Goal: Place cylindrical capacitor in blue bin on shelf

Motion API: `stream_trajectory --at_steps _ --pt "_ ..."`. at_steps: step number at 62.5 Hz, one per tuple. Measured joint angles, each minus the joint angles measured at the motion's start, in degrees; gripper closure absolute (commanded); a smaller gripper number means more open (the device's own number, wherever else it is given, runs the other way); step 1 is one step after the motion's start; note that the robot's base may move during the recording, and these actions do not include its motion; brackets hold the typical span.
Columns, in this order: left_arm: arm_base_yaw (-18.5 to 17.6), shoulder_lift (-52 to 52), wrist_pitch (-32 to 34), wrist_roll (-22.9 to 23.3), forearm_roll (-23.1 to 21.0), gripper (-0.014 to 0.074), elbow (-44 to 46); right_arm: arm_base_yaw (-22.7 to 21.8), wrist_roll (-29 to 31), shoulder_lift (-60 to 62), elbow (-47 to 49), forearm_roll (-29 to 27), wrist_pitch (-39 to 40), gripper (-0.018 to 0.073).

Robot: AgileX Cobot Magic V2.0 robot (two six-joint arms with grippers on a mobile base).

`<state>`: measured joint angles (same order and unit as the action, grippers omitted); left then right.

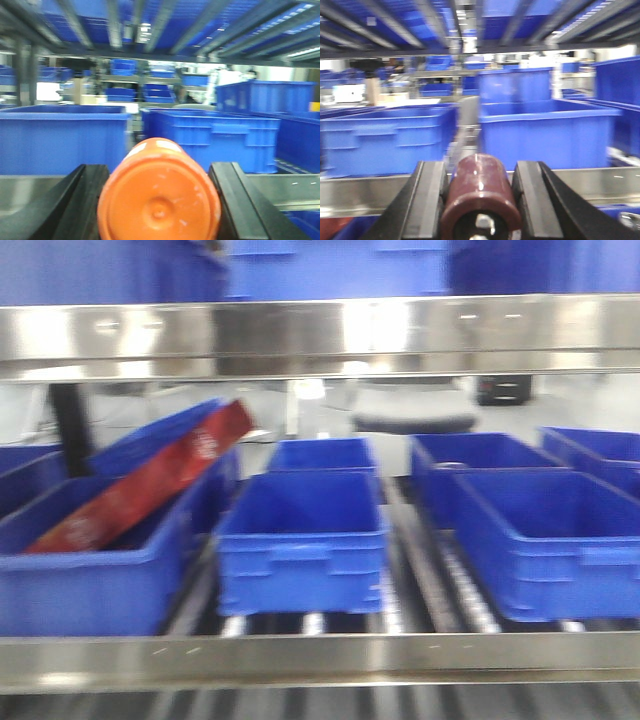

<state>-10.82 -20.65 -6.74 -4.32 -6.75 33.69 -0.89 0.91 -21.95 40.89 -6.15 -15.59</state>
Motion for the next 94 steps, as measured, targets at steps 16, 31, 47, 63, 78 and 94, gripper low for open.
stream_trajectory --at_steps 16,31,47,63,78,94 --pt "0.0 0.0 0.0 0.0 0.0 0.0707 0.0 0.0 0.0 0.0 0.0 0.0 0.0 0.0725" --pt "0.0 0.0 0.0 0.0 0.0 0.0707 0.0 0.0 0.0 0.0 0.0 0.0 0.0 0.0725" --pt "0.0 0.0 0.0 0.0 0.0 0.0707 0.0 0.0 0.0 0.0 0.0 0.0 0.0 0.0725" --pt "0.0 0.0 0.0 0.0 0.0 0.0707 0.0 0.0 0.0 0.0 0.0 0.0 0.0 0.0725" --pt "0.0 0.0 0.0 0.0 0.0 0.0707 0.0 0.0 0.0 0.0 0.0 0.0 0.0 0.0725" --pt "0.0 0.0 0.0 0.0 0.0 0.0707 0.0 0.0 0.0 0.0 0.0 0.0 0.0 0.0725"
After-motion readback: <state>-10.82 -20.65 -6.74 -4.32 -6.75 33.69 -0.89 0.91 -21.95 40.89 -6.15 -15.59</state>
